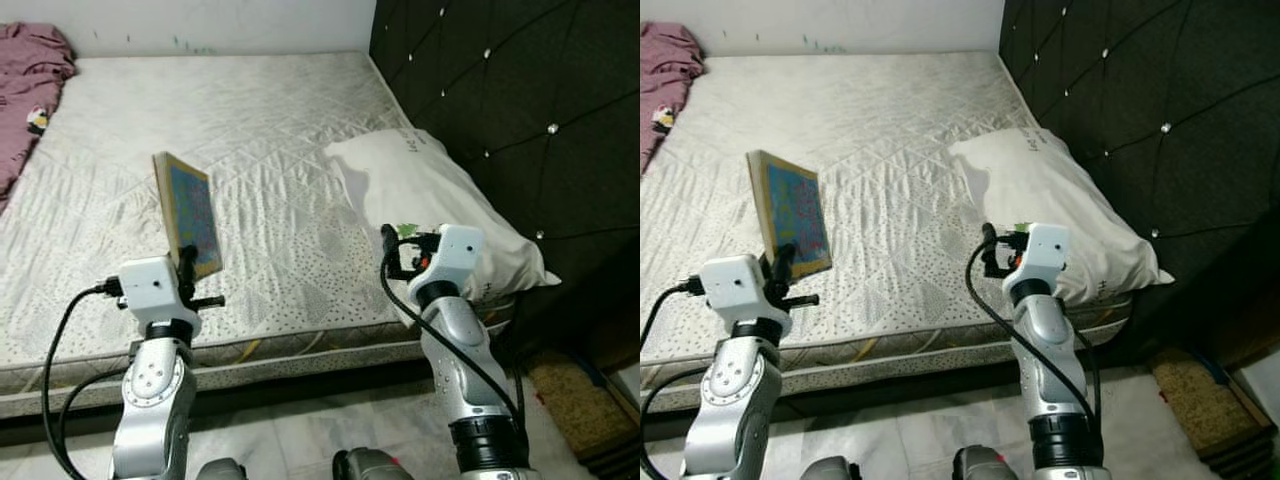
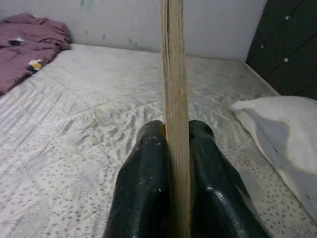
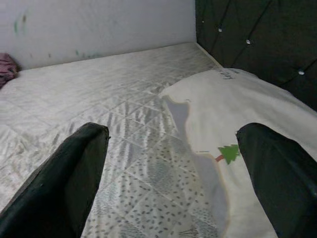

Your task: Clean up the room

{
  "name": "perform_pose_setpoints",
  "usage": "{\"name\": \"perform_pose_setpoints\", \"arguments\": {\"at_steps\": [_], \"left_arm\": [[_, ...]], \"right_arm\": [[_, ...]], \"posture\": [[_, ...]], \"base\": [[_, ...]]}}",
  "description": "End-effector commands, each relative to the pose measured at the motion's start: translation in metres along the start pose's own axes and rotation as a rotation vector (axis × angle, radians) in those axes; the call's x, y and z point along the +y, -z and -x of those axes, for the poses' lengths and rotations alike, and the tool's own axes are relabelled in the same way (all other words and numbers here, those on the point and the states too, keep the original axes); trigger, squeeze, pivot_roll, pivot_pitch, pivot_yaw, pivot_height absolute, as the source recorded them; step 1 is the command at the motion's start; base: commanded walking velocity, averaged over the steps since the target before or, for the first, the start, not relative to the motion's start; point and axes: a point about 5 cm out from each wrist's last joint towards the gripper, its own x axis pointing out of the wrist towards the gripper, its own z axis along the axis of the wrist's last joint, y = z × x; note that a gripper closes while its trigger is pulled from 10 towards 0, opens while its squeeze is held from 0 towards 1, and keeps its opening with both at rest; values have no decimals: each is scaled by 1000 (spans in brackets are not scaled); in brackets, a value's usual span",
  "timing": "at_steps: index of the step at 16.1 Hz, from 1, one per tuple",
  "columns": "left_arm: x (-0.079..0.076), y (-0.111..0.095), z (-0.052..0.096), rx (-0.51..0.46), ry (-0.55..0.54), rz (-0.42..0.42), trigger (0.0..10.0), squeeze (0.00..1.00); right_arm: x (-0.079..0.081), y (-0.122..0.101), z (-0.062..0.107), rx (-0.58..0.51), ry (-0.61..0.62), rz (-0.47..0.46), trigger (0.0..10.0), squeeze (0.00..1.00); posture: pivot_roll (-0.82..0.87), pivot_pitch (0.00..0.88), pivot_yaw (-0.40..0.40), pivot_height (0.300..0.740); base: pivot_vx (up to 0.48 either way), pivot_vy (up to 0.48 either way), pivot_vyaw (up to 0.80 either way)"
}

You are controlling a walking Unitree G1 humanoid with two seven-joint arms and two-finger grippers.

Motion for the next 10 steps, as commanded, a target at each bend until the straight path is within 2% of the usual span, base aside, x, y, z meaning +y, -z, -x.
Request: {"name": "perform_pose_setpoints", "arguments": {"at_steps": [1, 5, 10], "left_arm": [[-1, -11, -2, -45, -5, -4, 10000, 0], [-2, -14, 0, -74, 45, 8, 10000, 0], [-3, -15, 0, -81, 66, 13, 10000, 0]], "right_arm": [[0, -5, -1, -13, -6, 9, 10000, 0], [3, -5, -1, -20, -38, 29, 10000, 0], [4, -5, -1, -19, -40, 27, 10000, 0]], "posture": [[-18, 29, -27, 740], [-16, 29, -30, 740], [-12, 24, -30, 740]], "base": [[0, 0, 0], [0, 0, 0], [336, 0, 0]]}}
